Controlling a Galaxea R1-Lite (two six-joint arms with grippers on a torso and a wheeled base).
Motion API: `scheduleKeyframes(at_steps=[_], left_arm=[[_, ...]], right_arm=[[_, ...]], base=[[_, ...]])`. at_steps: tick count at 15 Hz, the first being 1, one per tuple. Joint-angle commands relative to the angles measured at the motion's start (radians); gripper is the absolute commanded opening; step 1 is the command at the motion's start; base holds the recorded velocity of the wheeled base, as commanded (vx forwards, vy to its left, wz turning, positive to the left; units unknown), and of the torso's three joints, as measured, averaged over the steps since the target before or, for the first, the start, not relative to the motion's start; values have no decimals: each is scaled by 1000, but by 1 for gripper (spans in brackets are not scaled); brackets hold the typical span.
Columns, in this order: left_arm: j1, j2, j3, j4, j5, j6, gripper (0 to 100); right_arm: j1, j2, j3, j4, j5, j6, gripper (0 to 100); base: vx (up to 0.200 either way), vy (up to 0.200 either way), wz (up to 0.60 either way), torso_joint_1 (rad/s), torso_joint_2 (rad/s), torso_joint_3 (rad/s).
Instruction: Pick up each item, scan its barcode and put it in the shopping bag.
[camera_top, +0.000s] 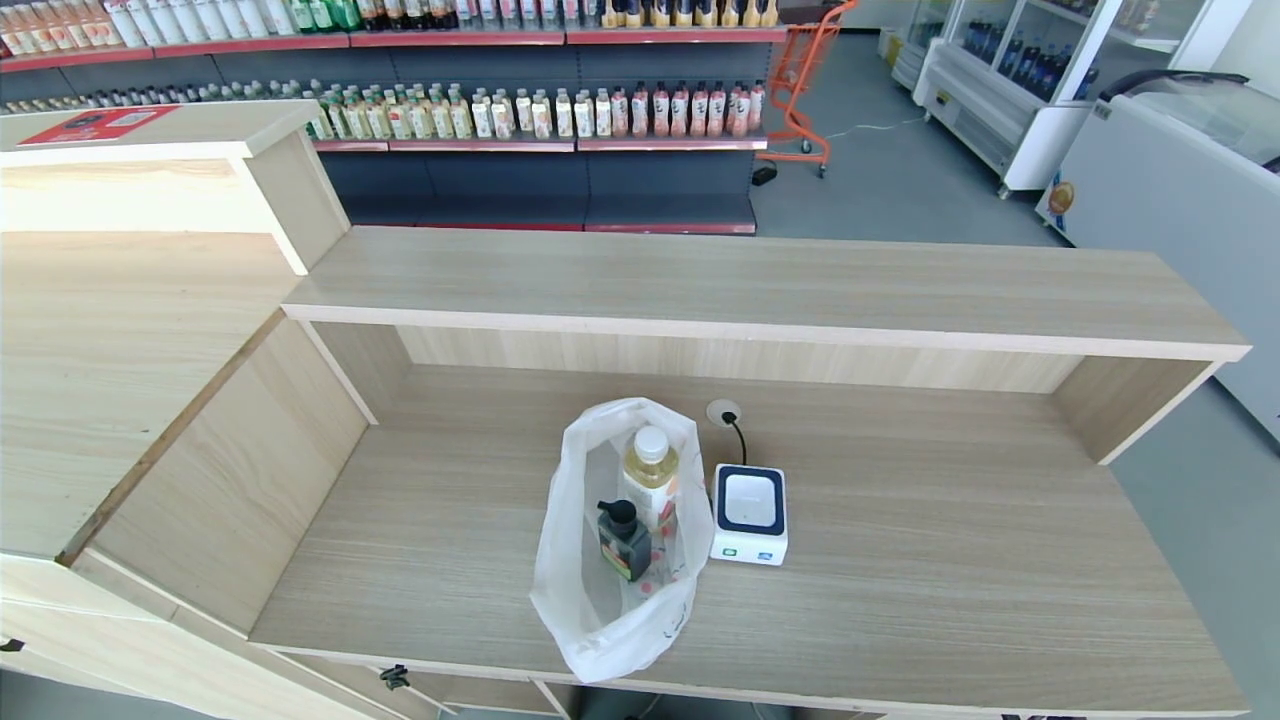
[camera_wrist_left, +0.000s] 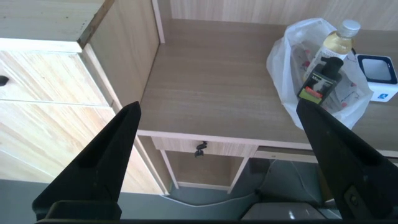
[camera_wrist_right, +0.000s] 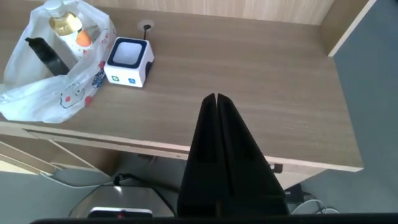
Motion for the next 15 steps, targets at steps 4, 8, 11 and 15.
scheduleKeyframes(at_steps=[4,8,11,15], left_arm=[[0,4,0,0,-2,1,100],[0,1,0,0,-2,3,100],[0,1,0,0,0,0,100],[0,1,0,0,0,0,100]], right_arm=[[0,5,1,2,-1,0,0],[0,5,1,2,1,0,0],[0,5,1,2,1,0,0],[0,5,1,2,1,0,0]], base=[[0,0,0,0,0,0],[0,-200,0,2,-2,2],[0,0,0,0,0,0],[0,0,0,0,0,0]])
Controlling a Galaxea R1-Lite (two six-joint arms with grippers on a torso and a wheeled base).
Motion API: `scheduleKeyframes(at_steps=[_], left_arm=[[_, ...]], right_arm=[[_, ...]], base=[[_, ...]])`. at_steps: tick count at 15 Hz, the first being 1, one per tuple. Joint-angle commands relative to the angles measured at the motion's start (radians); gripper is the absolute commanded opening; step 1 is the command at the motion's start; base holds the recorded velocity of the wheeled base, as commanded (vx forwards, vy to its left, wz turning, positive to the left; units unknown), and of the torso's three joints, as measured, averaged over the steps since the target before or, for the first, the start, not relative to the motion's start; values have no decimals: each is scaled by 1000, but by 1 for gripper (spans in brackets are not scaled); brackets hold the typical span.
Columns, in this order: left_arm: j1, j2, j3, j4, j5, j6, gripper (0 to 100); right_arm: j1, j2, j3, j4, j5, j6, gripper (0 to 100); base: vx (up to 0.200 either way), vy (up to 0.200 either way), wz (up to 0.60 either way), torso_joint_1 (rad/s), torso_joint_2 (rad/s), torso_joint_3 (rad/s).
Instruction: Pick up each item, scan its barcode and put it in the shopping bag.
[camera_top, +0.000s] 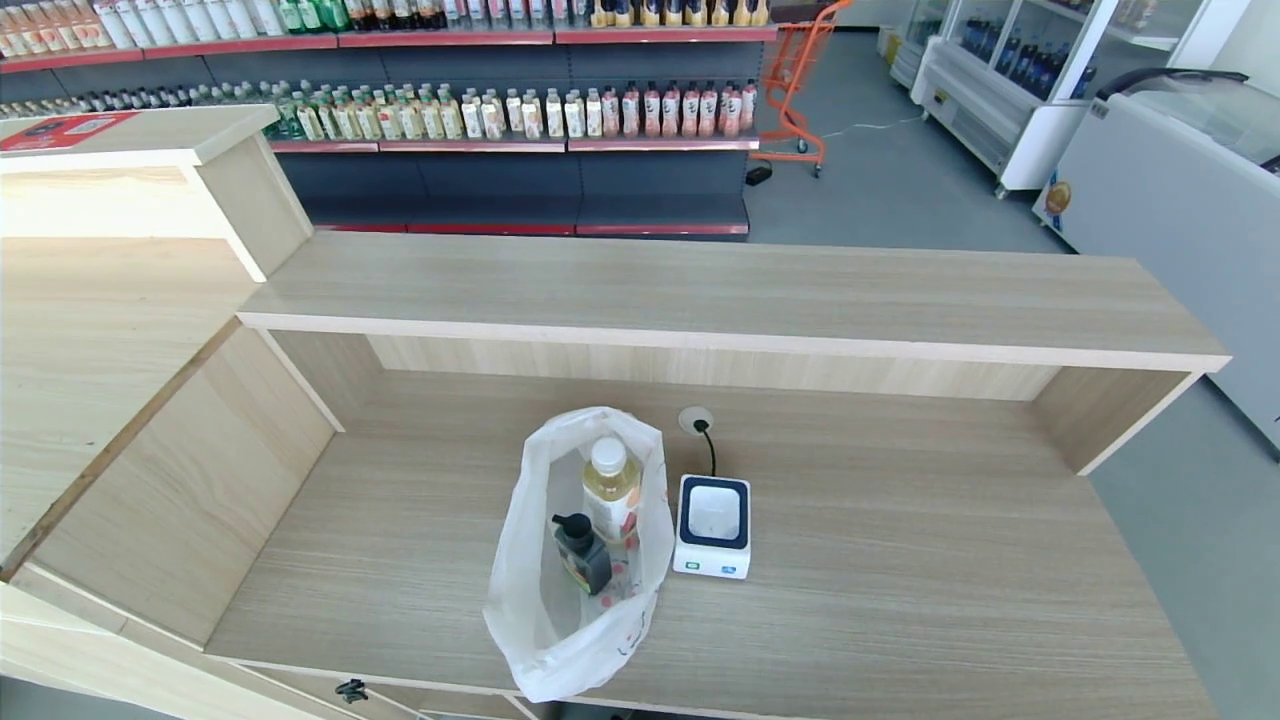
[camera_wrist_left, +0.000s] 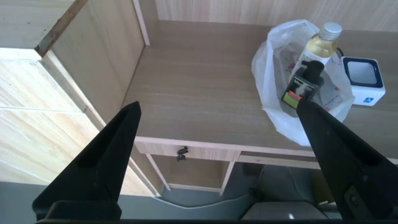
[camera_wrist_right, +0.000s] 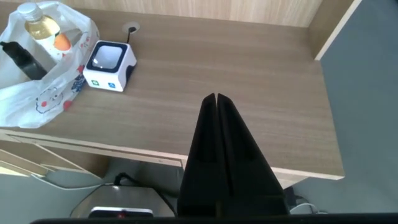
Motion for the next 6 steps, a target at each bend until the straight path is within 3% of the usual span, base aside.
scheduleKeyframes(at_steps=[1,6], left_arm=[[0,0,0,0,0,0,100],[0,0,0,0,0,0,100]], right_arm=[[0,5,0,0,1,-1,0],[0,5,0,0,1,-1,0]], base=[[0,0,0,0,0,0],[0,0,0,0,0,0]])
